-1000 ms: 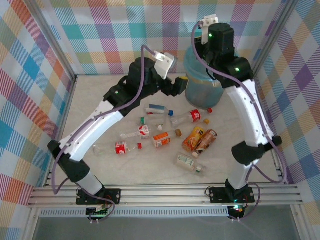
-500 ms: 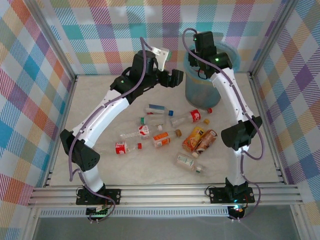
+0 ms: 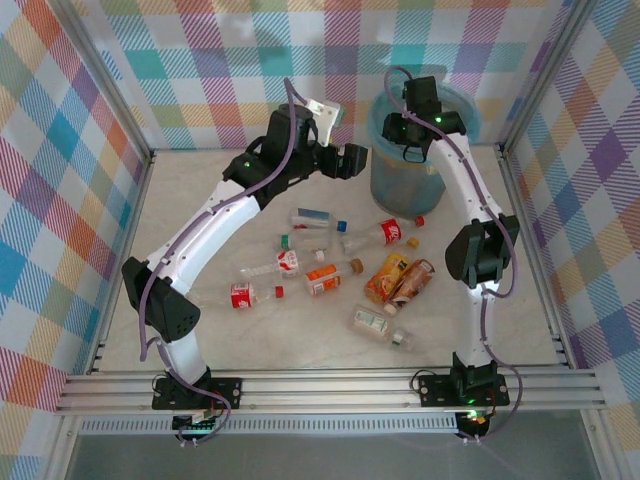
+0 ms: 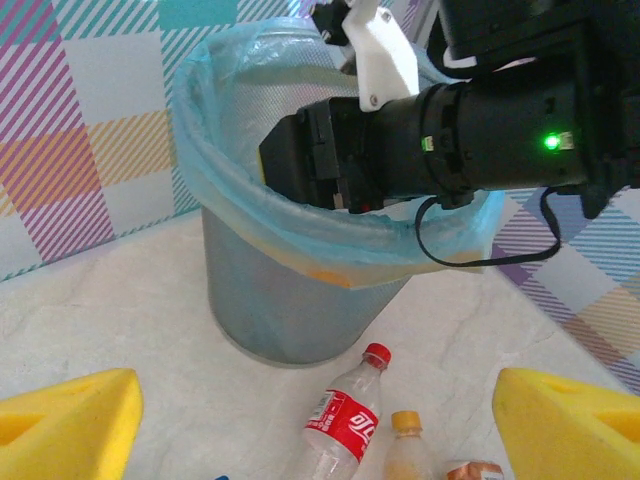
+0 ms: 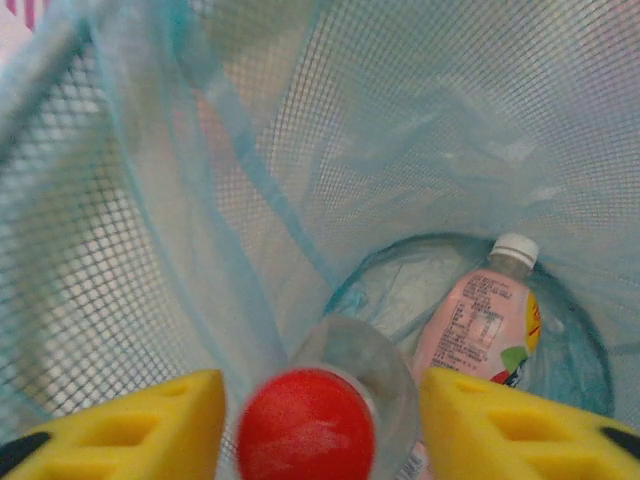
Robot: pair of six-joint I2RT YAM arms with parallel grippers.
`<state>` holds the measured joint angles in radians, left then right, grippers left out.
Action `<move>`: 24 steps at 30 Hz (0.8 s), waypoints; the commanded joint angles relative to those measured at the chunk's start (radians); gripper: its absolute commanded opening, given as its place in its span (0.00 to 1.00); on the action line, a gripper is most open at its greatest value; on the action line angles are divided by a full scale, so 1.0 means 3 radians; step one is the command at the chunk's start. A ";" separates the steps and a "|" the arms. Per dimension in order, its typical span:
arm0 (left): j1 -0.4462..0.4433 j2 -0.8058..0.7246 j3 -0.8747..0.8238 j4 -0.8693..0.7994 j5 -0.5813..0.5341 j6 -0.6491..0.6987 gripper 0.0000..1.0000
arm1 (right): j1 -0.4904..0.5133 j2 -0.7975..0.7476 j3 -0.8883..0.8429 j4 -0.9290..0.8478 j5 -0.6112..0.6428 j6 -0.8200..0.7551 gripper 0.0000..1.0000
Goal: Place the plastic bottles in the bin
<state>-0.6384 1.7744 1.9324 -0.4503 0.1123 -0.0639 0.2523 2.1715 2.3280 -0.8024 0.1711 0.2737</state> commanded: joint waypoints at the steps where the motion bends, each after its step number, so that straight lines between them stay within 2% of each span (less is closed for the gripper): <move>1: 0.0032 0.0006 -0.0053 -0.0013 0.0024 -0.0027 0.90 | -0.0007 0.0001 0.0043 0.0059 -0.0125 0.0063 0.59; 3: 0.0035 0.0016 -0.0055 -0.0008 0.0019 -0.0038 0.90 | -0.0013 0.0001 0.0070 0.0032 -0.0101 0.0063 0.65; 7: 0.0037 0.0029 -0.0051 0.0007 0.0019 -0.0058 0.90 | -0.0026 -0.0010 0.0149 -0.0038 -0.0074 0.0059 0.67; 12: 0.0037 0.0034 -0.0024 0.0003 0.0014 -0.0058 0.90 | -0.0025 -0.0075 0.0248 -0.0132 -0.0044 0.0087 0.80; 24: 0.0037 -0.0069 -0.0025 -0.0066 -0.0028 0.0010 0.89 | -0.0023 -0.0429 0.0252 -0.0158 -0.0034 0.0190 0.86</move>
<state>-0.6376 1.7782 1.9228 -0.4503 0.1116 -0.0639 0.2470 2.1178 2.3669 -0.8394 0.1627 0.3107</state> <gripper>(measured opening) 0.893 0.858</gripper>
